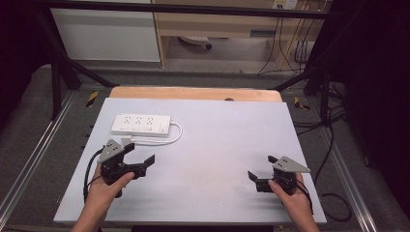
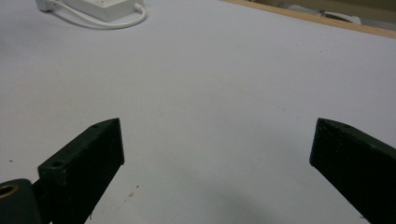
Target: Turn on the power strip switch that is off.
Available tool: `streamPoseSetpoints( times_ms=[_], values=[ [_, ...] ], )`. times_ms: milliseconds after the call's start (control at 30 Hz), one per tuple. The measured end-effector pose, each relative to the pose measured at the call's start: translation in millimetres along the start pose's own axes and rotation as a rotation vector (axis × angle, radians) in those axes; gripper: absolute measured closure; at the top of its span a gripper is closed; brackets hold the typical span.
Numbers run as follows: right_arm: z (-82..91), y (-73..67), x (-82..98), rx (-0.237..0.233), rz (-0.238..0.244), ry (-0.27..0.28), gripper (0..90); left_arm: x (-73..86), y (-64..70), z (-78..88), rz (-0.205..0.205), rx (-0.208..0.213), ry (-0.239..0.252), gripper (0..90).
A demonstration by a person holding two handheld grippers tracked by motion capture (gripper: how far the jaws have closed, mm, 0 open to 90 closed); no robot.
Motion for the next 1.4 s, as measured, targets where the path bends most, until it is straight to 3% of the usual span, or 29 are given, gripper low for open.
streamPoseSetpoints(
  times_ms=[167,467,1033,1400],
  values=[
    [-0.4,-0.7,0.1,0.002,-0.006,-0.004,3.5,-6.0,4.6,-8.0,-0.017,0.005,-0.008,8.5],
    [-0.4,-2.1,-0.4,0.004,0.010,-0.004,3.5,-11.3,0.3,-19.0,-0.018,-0.011,-0.028,8.6],
    [0.0,-1.8,-1.3,0.008,0.010,0.000,3.5,-36.3,-15.3,-30.8,-0.035,-0.029,-0.037,8.8],
    [0.7,-2.9,-2.0,0.003,0.009,-0.001,3.1,-44.7,-23.7,-42.8,-0.015,-0.030,-0.038,9.0]
  ],
)
Point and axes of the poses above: each handheld gripper's, and its own axes: z roughly backward along the jaws, x roughly out of its underside, y roughly to its right, the point moved 8 cm from there along -z, roughly forward along the jaws, and after that the axes turned 12 degrees about x, right-handed, at the moved point
